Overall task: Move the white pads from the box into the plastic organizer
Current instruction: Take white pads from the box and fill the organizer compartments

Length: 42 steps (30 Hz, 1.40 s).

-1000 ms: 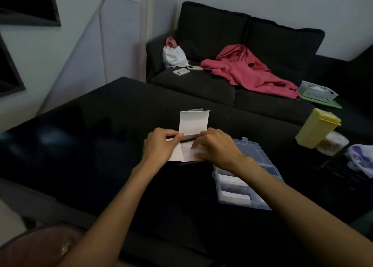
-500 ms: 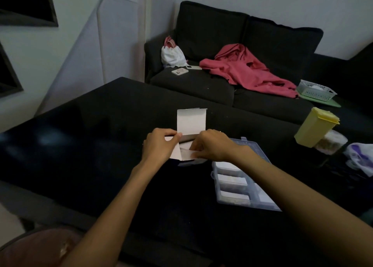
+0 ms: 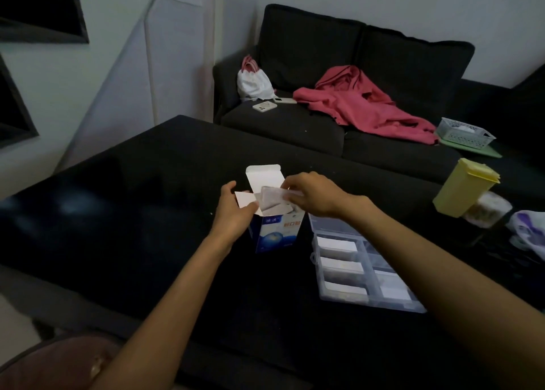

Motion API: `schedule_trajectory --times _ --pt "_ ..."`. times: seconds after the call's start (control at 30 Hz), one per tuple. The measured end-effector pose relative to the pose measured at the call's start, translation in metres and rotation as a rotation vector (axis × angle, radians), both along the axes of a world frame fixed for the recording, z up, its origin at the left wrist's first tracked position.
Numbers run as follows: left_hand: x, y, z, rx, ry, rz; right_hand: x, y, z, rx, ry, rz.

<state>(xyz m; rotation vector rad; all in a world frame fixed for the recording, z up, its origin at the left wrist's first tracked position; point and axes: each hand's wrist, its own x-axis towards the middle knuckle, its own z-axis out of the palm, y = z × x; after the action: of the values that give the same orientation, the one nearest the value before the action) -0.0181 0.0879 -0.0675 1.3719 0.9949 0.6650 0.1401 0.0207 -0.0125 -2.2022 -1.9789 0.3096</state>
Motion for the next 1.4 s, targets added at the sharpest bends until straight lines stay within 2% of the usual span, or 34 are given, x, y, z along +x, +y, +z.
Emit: schedule_trajectory --times 0.07,0.13,0.23,0.33,0.4,0.5,0.63,0.8,1.0,1.17,1.4 --pt "0.001 -0.004 0.001 0.163 0.075 0.060 0.001 -0.003 0.003 0.079 0.058 -0.019" --pt "-0.001 -0.011 0.006 0.435 0.178 0.155 0.003 -0.010 0.009 0.132 0.122 -0.036" --pt "-0.002 -0.028 0.020 0.812 0.176 0.200 0.007 -0.028 0.018 0.149 0.215 -0.051" --pt "0.001 -0.050 0.031 0.933 0.178 0.084 0.013 -0.057 0.022 0.088 0.306 -0.054" --pt "0.005 -0.064 0.031 0.970 0.226 -0.061 0.021 -0.080 0.020 -0.002 0.350 -0.049" --pt "0.011 -0.079 0.022 0.955 0.299 -0.404 0.034 -0.111 0.003 -0.208 0.398 -0.095" --pt "0.024 -0.092 0.006 0.876 0.391 -0.617 0.045 -0.133 -0.031 -0.236 0.415 -0.187" --pt "0.036 -0.099 -0.012 0.832 0.397 -0.642 0.051 -0.143 -0.063 -0.170 0.441 -0.250" --pt "0.048 -0.107 -0.021 0.857 0.438 -0.663 0.053 -0.151 -0.063 -0.183 0.414 -0.246" --pt "0.052 -0.108 -0.026 0.910 0.502 -0.689 0.051 -0.152 -0.071 -0.074 0.435 -0.315" --pt "0.049 -0.107 -0.023 1.029 0.610 -0.728 0.047 -0.152 -0.070 -0.099 0.243 -0.266"
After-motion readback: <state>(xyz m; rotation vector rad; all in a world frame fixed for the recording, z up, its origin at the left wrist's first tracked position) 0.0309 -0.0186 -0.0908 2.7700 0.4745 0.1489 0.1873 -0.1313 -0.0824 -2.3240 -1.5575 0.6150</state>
